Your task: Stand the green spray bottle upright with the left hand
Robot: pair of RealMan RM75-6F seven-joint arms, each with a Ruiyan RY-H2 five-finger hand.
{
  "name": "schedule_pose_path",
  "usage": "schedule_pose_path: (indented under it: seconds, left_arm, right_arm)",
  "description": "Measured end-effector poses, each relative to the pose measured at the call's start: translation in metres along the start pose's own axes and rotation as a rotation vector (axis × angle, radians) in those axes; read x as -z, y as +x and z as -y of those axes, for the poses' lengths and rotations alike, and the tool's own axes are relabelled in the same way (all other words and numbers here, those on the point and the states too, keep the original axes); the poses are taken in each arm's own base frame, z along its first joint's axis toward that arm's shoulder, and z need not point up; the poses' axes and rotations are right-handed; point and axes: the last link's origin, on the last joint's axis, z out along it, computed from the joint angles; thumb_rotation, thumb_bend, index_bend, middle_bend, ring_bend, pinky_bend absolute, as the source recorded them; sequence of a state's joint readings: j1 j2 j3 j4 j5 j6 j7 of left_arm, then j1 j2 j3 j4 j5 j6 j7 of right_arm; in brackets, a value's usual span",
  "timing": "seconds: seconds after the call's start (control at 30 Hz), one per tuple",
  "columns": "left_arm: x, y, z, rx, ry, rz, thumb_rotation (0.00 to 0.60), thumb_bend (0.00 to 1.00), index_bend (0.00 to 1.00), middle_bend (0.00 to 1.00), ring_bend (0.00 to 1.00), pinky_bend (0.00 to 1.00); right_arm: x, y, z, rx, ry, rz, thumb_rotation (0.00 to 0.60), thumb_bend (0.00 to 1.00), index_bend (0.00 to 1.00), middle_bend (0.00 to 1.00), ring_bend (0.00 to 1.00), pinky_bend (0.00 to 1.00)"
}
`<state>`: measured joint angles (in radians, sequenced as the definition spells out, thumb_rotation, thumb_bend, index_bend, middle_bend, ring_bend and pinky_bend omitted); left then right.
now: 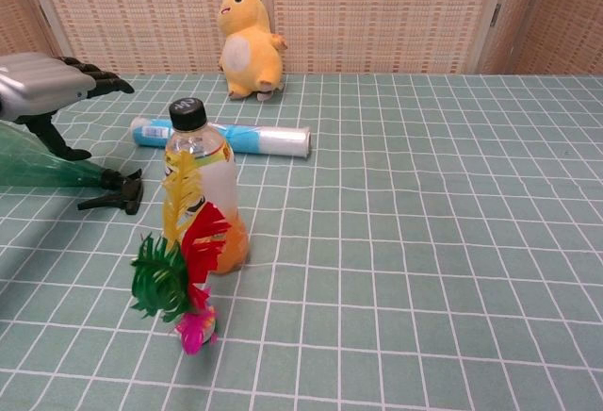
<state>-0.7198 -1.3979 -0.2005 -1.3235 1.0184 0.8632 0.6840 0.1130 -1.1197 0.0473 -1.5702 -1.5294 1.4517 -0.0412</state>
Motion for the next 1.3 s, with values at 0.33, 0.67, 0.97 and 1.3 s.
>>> schedule_pose_path:
  seconds: [0.33,0.67,0.97,1.3]
  left_arm:
    - [-0.009,-0.012,-0.003,0.010,0.023,0.094,0.600,0.21,0.00,0.06,0.00,0.02]
    - [-0.003,-0.002,0.005,-0.063,0.004,0.122,0.600,0.20,0.00,0.09,0.00,0.02]
    - [-0.013,-0.005,0.007,-0.127,0.011,0.151,0.600,0.22,0.00,0.14,0.02,0.03]
    - [-0.018,-0.010,0.013,-0.092,0.064,0.191,0.600,0.24,0.00,0.20,0.05,0.04]
  right_arm:
    - [0.000,0.000,-0.001,-0.003,-0.004,0.000,0.600,0.00,0.38,0.23,0.05,0.04]
    - [0.000,0.000,-0.001,-0.004,0.000,-0.004,0.600,0.00,0.38,0.24,0.05,0.04]
    - [0.000,0.000,-0.001,-0.005,-0.002,-0.003,0.600,0.00,0.38,0.24,0.05,0.04]
    - [0.000,0.000,-0.001,-0.003,-0.006,0.001,0.600,0.00,0.38,0.24,0.05,0.05]
